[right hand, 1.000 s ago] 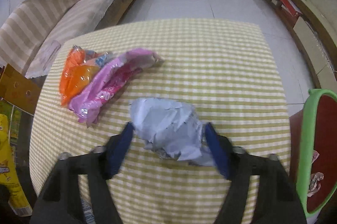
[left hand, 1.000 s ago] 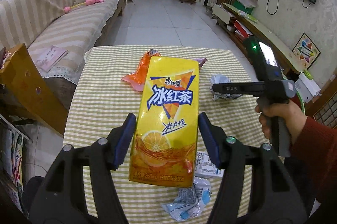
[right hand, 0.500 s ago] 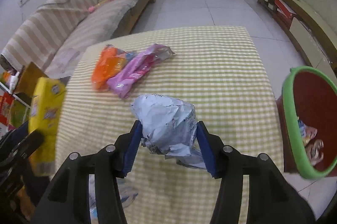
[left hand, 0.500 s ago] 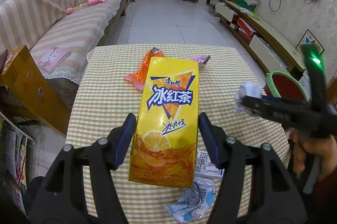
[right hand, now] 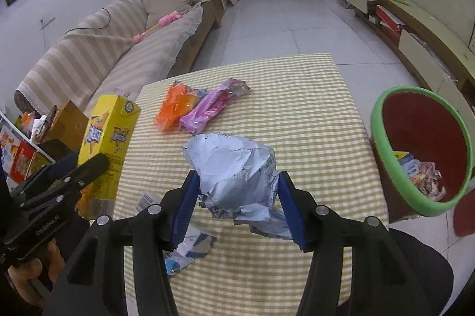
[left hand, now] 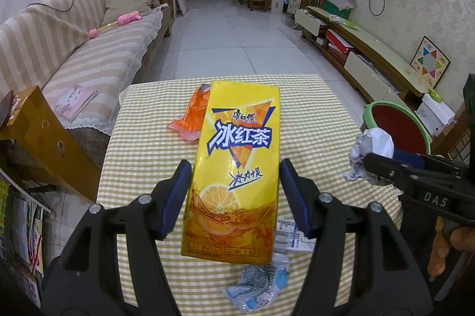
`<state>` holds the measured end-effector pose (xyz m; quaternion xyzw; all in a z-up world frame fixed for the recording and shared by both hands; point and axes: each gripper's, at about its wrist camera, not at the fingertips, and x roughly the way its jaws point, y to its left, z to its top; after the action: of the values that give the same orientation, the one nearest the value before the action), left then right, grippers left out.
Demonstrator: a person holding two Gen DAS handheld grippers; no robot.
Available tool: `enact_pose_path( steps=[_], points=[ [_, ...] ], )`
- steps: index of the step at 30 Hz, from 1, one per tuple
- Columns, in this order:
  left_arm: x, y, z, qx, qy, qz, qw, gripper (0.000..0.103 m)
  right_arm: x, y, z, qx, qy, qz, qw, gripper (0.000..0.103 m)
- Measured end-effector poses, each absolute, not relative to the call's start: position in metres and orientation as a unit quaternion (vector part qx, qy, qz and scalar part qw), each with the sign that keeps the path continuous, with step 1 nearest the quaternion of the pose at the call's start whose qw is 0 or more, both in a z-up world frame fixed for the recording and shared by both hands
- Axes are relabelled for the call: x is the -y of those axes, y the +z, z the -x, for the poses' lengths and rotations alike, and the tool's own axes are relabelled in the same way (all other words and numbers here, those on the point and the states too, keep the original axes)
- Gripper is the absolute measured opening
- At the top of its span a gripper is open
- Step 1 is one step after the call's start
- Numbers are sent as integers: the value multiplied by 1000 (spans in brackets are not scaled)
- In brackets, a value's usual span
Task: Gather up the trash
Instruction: 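Carry the yellow tea carton and crumpled foil over the red bin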
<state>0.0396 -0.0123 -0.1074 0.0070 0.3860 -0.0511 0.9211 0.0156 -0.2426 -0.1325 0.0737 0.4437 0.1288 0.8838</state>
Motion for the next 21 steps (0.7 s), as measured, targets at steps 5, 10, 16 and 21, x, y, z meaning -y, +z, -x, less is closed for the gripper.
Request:
enact_pose_path(
  steps=[5, 10, 16, 21],
  points=[
    [20, -105, -38, -385, -56, -13, 921, 59, 258, -131, -7, -439, 115, -79, 888, 53],
    [25, -105, -38, -385, -60, -23, 921, 59, 275, -131, -3, -435, 103, -94, 889, 53],
    [35, -104, -38, -383, -72, -33, 920, 59, 292, -128, 2, -431, 87, -105, 892, 53],
    [45, -103, -38, -382, -80, -41, 920, 59, 306, -124, 6, -424, 75, -108, 896, 54]
  ],
)
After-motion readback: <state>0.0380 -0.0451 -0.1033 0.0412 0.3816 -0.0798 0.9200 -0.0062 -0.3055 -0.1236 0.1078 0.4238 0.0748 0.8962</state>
